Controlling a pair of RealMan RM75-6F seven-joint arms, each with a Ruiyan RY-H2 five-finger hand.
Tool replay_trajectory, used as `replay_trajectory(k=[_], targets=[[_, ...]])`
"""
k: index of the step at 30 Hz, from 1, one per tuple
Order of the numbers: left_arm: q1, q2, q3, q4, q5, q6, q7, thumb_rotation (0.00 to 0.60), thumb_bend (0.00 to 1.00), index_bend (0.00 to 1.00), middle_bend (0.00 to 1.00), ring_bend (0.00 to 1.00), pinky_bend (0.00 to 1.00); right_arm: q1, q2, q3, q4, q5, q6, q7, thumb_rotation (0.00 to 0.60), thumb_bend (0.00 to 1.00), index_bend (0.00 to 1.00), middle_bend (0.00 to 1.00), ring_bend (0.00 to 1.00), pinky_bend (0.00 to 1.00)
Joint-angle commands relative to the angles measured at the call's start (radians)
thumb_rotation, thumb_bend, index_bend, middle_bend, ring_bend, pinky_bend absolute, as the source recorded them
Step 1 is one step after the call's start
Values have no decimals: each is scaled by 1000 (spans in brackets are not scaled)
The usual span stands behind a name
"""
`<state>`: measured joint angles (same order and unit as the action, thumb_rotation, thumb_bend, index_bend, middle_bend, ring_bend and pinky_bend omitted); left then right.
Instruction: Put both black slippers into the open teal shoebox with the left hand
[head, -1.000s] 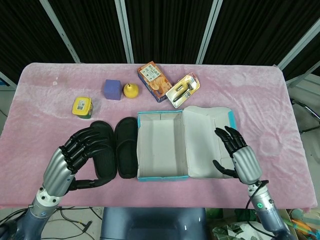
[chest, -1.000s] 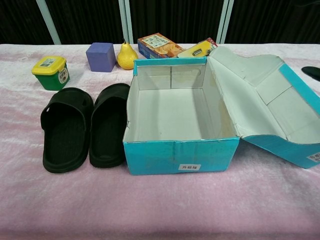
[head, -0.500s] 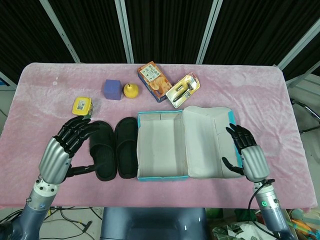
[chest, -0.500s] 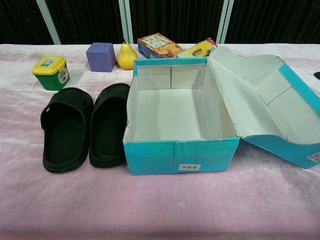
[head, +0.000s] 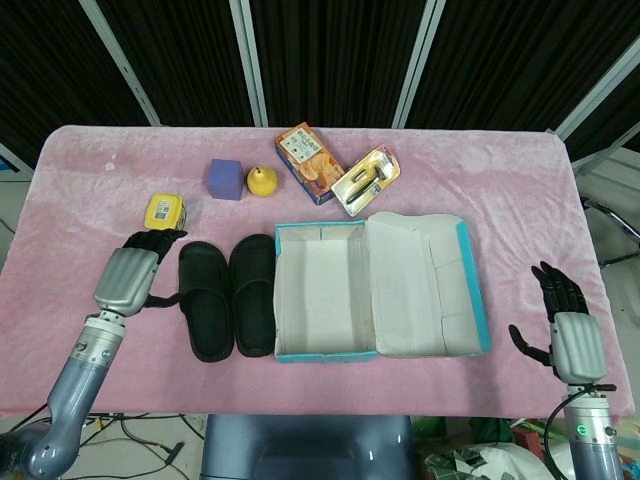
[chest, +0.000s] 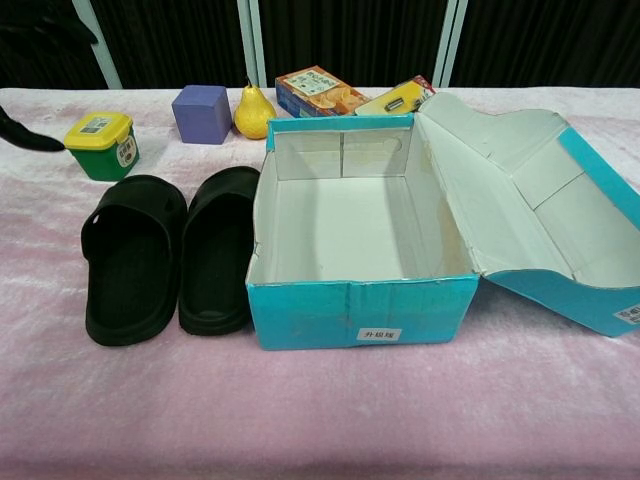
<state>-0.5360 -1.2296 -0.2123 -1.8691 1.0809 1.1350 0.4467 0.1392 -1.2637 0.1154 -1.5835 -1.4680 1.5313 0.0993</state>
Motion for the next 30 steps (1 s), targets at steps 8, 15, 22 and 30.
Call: replay_trajectory(k=[8, 15, 22, 30], targets=[[-181, -136, -1, 138, -364, -122, 256, 600, 0, 176, 208, 200, 203, -5, 3, -5, 13, -5, -9, 26, 600, 224, 0, 29, 0, 91], [-225, -179, 16, 215, -485, -149, 290, 600, 0, 183, 222, 217, 207, -10, 1, -6, 21, -3, -12, 35, 600, 225, 0, 29, 0, 91], [-253, -201, 29, 256, -551, -167, 299, 600, 0, 187, 219, 217, 207, -9, -5, -7, 29, -4, -21, 46, 600, 225, 0, 29, 0, 91], [-277, -223, 36, 301, -586, -177, 287, 600, 0, 190, 215, 217, 207, -11, -3, -4, 34, -3, -24, 55, 600, 225, 0, 29, 0, 91]])
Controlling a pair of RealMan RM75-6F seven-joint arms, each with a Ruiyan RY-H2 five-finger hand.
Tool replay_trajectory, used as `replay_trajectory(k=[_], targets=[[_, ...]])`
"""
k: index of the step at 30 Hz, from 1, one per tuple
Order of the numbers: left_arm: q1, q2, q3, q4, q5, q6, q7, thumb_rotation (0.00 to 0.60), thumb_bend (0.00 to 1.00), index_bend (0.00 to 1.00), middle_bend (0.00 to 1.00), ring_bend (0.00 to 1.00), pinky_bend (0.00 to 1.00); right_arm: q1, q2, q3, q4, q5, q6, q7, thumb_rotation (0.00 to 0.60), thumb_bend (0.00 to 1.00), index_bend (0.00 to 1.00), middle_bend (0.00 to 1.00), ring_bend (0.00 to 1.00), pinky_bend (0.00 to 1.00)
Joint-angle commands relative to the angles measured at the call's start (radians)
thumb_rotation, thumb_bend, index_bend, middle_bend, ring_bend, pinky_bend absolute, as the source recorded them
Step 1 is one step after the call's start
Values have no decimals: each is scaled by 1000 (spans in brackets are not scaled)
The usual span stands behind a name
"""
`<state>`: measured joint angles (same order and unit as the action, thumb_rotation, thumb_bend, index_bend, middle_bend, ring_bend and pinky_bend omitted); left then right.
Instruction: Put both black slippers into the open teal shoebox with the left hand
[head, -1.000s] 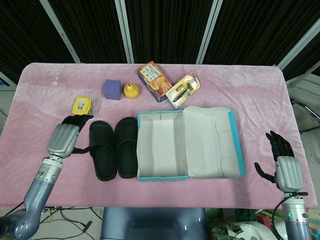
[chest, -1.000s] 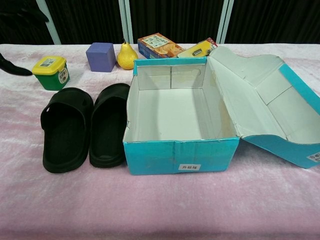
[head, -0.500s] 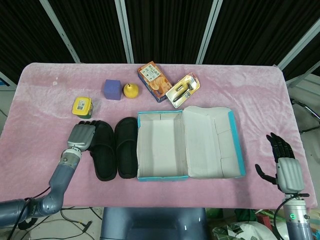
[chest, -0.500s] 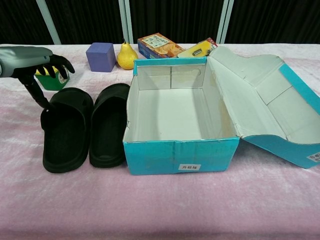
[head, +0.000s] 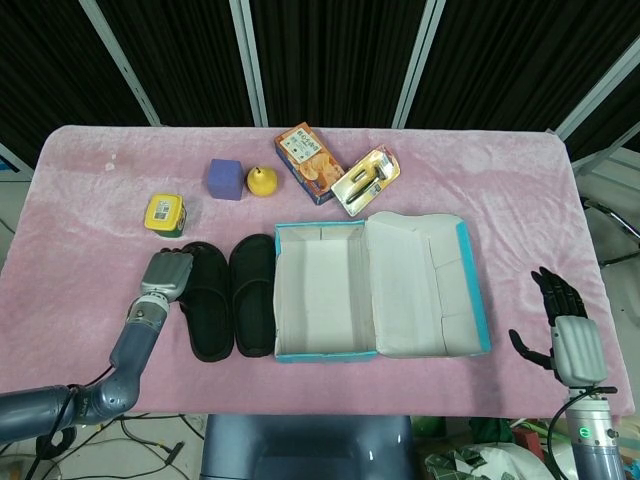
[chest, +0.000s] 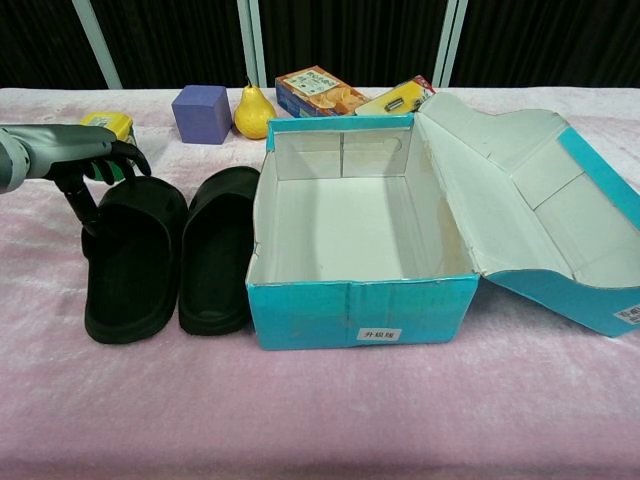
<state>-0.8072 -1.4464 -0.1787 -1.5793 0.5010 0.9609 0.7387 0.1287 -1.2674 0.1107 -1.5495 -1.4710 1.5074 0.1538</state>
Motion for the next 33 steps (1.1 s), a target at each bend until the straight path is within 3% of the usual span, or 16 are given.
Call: replay_trajectory(k=[1, 14, 16, 18, 20, 22, 33], targets=[[-8, -8, 2, 17, -9, -6, -7, 600, 0, 190, 214, 215, 207, 0, 1, 0, 0, 1, -1, 1, 600, 225, 0, 29, 0, 91], [-44, -51, 17, 106, -43, -41, -21, 600, 0, 199, 217, 208, 212, -2, 3, 1, -2, 7, -14, 0, 600, 225, 0, 29, 0, 91], [-51, -63, 20, 127, -48, -53, -23, 600, 6, 243, 252, 237, 236, -3, 4, 2, -4, 9, -14, -2, 600, 225, 0, 29, 0, 91], [-54, -77, 17, 147, -45, -66, -40, 600, 40, 360, 371, 357, 337, -3, 5, 3, -7, 11, -15, -4, 600, 225, 0, 29, 0, 91], [-50, -88, 8, 161, -26, -67, -70, 600, 70, 469, 483, 464, 426, -4, 5, 3, -9, 12, -16, -6, 600, 225, 0, 29, 0, 91], [-39, -88, -1, 163, 3, -67, -110, 600, 75, 522, 521, 492, 446, -4, 6, 4, -12, 11, -16, -8, 600, 224, 0, 28, 0, 91], [72, 69, -20, 43, 238, -51, -360, 600, 75, 530, 527, 490, 429, 3, 7, 12, -15, 2, -15, -5, 600, 224, 0, 29, 0, 91]])
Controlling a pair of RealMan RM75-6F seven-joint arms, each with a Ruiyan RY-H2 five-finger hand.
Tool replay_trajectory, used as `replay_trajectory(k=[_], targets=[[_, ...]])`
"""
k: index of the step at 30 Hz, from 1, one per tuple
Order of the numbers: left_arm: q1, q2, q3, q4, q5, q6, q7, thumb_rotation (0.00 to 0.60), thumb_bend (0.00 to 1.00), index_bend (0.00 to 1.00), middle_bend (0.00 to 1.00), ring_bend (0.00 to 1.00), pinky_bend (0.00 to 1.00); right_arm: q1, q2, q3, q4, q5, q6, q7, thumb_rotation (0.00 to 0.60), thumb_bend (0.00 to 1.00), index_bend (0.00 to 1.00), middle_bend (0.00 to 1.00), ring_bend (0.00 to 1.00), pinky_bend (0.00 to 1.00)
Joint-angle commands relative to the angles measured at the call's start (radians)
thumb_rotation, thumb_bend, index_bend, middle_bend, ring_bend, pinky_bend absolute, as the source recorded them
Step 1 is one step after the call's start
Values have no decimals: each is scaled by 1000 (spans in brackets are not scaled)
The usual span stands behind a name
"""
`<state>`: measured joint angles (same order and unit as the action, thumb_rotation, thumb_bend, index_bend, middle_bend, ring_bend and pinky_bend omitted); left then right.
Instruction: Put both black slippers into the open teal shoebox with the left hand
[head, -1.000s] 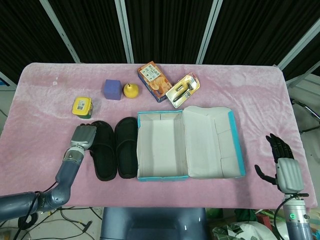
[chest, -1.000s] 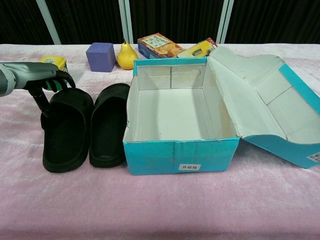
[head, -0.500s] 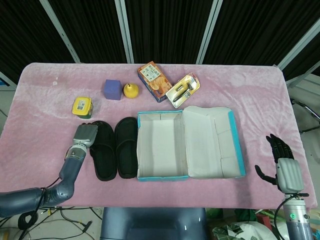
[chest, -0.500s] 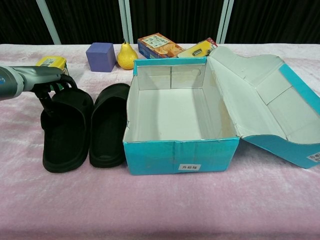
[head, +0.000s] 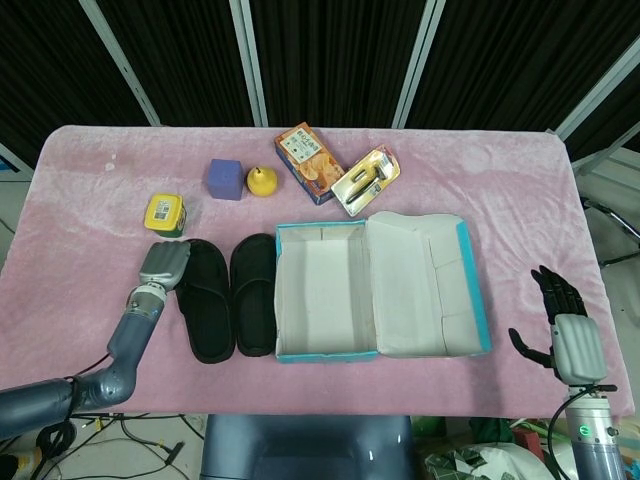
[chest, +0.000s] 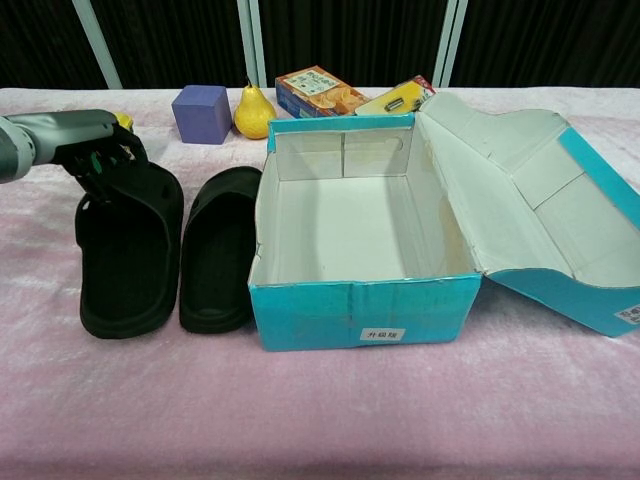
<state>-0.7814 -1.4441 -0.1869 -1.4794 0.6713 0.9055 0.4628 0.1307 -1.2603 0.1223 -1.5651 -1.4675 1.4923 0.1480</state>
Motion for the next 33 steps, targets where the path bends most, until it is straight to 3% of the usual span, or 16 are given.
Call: replay_trajectory(k=[1, 10, 17, 25, 33], targets=[[61, 89, -17, -74, 93, 4, -123, 600, 75, 530, 527, 490, 435, 2, 1, 1, 1, -2, 0, 1, 600, 224, 0, 29, 0, 91], [141, 176, -70, -155, 287, -23, -431, 600, 75, 520, 531, 490, 463, 1, 4, 3, 2, -4, 0, 6, 600, 225, 0, 28, 0, 91], [133, 92, -143, -166, 439, 22, -656, 600, 75, 494, 504, 470, 450, 1, 2, 0, 8, -12, 2, 17, 600, 225, 0, 28, 0, 91], [10, -68, -213, -85, 470, 65, -600, 600, 75, 489, 498, 453, 407, -5, 13, -2, 1, -26, 18, 23, 600, 224, 0, 26, 0, 91], [-128, -312, -253, 162, 538, 168, -550, 600, 74, 485, 493, 448, 347, 0, 28, 3, -21, -40, 24, 21, 600, 225, 0, 26, 0, 91]])
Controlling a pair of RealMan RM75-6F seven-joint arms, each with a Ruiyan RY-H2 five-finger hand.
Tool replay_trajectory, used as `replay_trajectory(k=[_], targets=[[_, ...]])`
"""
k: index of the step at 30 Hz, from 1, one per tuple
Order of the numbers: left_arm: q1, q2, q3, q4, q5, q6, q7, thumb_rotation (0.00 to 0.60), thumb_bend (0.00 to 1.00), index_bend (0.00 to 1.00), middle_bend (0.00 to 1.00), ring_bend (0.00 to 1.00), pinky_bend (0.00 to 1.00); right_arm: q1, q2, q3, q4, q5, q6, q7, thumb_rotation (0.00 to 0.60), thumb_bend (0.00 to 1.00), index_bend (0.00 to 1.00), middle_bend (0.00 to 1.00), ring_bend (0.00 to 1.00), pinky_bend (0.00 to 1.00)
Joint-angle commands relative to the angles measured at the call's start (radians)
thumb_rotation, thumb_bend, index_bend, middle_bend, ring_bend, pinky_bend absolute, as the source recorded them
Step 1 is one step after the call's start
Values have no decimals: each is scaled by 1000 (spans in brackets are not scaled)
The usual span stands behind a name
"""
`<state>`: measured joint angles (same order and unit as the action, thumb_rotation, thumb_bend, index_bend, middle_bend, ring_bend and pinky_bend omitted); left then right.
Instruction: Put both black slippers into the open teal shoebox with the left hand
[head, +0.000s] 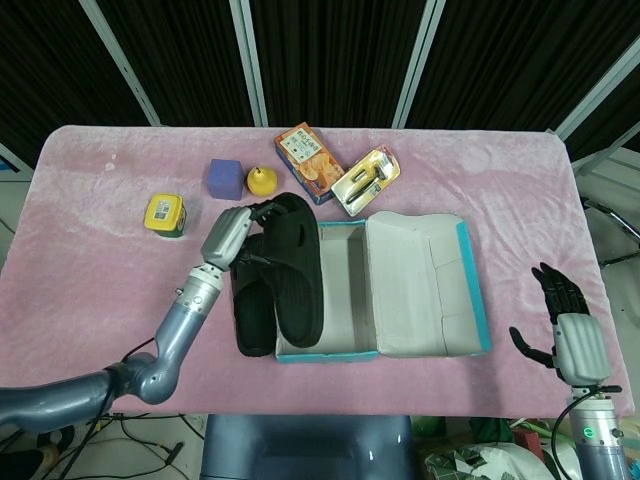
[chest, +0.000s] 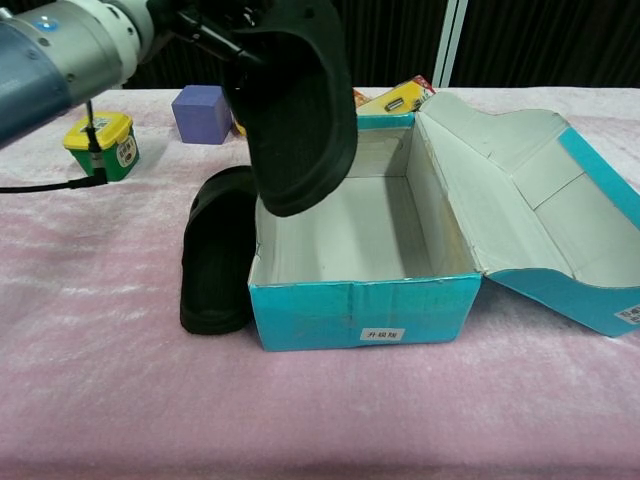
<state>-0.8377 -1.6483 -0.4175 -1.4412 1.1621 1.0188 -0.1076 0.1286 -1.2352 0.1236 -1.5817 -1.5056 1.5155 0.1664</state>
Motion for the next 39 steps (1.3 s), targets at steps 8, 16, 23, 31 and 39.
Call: replay_trajectory(k=[8, 16, 23, 31, 39], targets=[[-161, -273, -9, 351, 125, 88, -68, 600, 65, 468, 484, 448, 343, 9, 11, 7, -12, -3, -7, 19, 600, 224, 0, 26, 0, 91], [-217, -393, 17, 536, 169, 93, -160, 600, 64, 466, 487, 448, 349, 9, 19, 10, -13, 1, -7, 24, 600, 224, 0, 25, 0, 91], [-237, -449, 36, 630, 176, 72, -201, 600, 65, 462, 487, 448, 353, 4, 26, 9, -15, 7, -4, 30, 600, 224, 0, 26, 0, 91], [-259, -493, 41, 723, 168, 32, -229, 600, 64, 450, 479, 446, 353, -2, 28, 6, -18, 9, 0, 38, 600, 225, 0, 26, 0, 91], [-272, -495, 49, 747, 151, -40, -216, 600, 22, 406, 420, 392, 346, -6, 28, 3, -18, 9, 1, 38, 600, 225, 0, 25, 0, 91]])
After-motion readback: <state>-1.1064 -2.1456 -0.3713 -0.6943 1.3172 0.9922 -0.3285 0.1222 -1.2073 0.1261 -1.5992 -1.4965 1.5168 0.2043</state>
